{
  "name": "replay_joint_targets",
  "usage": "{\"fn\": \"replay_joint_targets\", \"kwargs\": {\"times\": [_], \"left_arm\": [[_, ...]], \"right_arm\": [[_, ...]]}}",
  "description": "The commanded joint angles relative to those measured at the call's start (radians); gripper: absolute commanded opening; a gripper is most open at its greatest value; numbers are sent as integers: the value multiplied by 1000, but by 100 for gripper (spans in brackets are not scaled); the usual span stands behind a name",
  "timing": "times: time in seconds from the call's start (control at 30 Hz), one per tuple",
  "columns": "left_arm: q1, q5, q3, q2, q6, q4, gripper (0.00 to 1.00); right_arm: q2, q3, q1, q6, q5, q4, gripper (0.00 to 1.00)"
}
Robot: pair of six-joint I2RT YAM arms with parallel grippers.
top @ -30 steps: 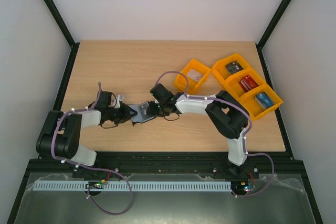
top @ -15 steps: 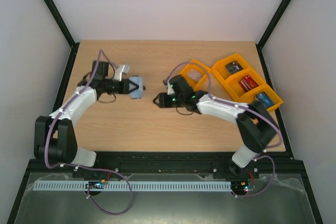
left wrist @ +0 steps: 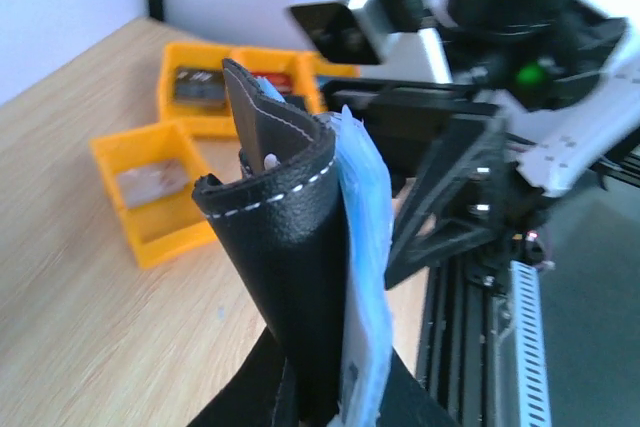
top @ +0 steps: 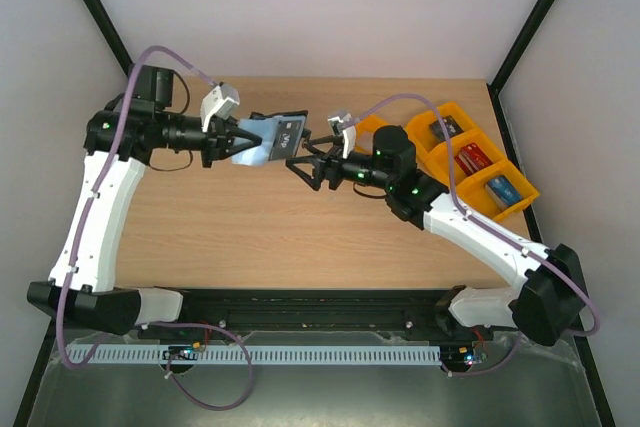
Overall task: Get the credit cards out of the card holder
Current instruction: Remove the credit card from the card holder.
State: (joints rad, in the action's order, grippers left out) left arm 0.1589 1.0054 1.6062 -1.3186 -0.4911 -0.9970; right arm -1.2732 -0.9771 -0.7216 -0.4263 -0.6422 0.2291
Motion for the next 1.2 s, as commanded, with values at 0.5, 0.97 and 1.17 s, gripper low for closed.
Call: {"fn": "replay_joint_targets", "kwargs": {"times": [0.5,0.97,1.17], "left_arm": [[85,233,131,18,-178,-265,2],[-31,-114,-150,71,249,182,94],[-71,-360,-267,79,326,320,99]], "right_arm": [[59,-35,-3,15,-325,231,47],[72,-6,-4,59,161,-25,2],[-186,-246,-10,-33,814,-537,2]]}}
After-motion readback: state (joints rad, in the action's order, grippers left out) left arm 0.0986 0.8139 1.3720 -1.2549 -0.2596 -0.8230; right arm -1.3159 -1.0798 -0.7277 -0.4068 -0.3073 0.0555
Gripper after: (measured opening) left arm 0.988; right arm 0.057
